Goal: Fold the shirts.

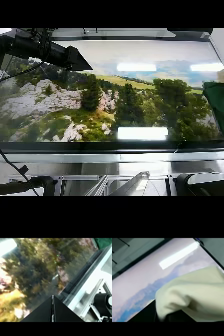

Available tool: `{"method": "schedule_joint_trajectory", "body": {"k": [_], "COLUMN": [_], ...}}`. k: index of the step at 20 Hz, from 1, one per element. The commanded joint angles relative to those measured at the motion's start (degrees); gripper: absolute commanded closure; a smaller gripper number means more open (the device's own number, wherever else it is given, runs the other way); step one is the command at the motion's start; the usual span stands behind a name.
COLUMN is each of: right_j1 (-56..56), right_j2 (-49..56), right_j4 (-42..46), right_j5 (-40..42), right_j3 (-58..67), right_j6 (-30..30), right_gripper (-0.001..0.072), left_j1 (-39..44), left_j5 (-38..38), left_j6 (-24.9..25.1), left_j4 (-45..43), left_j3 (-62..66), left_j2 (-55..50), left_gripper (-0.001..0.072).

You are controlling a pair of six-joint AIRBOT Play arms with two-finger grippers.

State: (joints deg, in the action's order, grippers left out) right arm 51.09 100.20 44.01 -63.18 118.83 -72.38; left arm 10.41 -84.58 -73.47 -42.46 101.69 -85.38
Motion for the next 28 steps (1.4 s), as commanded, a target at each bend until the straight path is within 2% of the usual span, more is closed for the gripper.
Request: {"method": "schedule_joint_trajectory", "body": {"k": [1,3,7,10,13,14,16,22,23,26,27,28], "right_j1": [3.9,4.6,4.5,4.5,4.5,4.5,4.5,4.4,4.3,3.9,3.4,2.7], "right_j2": [0.2,0.2,0.2,0.2,1.3,2.0,3.0,3.3,3.2,3.0,2.7,2.1], "right_j4": [6.1,11.9,30.2,37.5,38.3,38.3,38.5,38.6,35.6,19.7,13.2,7.0], "right_j5": [-12.4,-17.8,-28.0,-31.5,-31.3,-32.0,-34.7,-40.7,-40.8,-39.8,-39.1,-38.2], "right_j3": [-0.7,-1.7,-5.5,-9.6,-11.8,-11.8,-11.8,-11.8,-11.8,-9.3,-8.0,-6.8], "right_j6": [-2.6,-9.6,-23.2,-25.2,-25.0,-25.0,-25.0,-25.8,-25.8,-26.2,-25.9,-24.4], "right_gripper": [0.0697,0.0697,0.0696,0.0696,0.0685,0.0615,0.0003,0.0018,0.002,0.0024,0.0193,0.0616], "left_j1": [0.0,0.0,0.0,0.0,0.0,0.0,0.0,0.0,0.0,0.0,0.0,0.0], "left_j5": [0.1,0.1,0.0,-1.0,-1.4,-1.5,-2.0,-2.4,-2.4,-2.4,-2.3,-2.1], "left_j6": [-0.1,-0.1,-0.1,-0.1,-0.1,-0.1,-0.1,-0.1,-0.1,-0.1,-0.1,-0.1], "left_j4": [0.0,0.0,0.0,0.0,0.0,0.0,0.0,0.1,0.1,0.7,0.6,0.5], "left_j3": [-0.1,-0.1,-0.1,-0.1,-0.1,-0.1,-0.1,-0.1,-0.1,-0.1,0.0,0.0], "left_j2": [0.0,0.0,0.0,0.0,0.0,0.0,0.0,0.0,0.0,0.0,0.3,0.7], "left_gripper": [0.0706,0.0706,0.0706,0.0706,0.0706,0.0706,0.0706,0.0706,0.0706,0.0706,0.0706,0.0707]}}
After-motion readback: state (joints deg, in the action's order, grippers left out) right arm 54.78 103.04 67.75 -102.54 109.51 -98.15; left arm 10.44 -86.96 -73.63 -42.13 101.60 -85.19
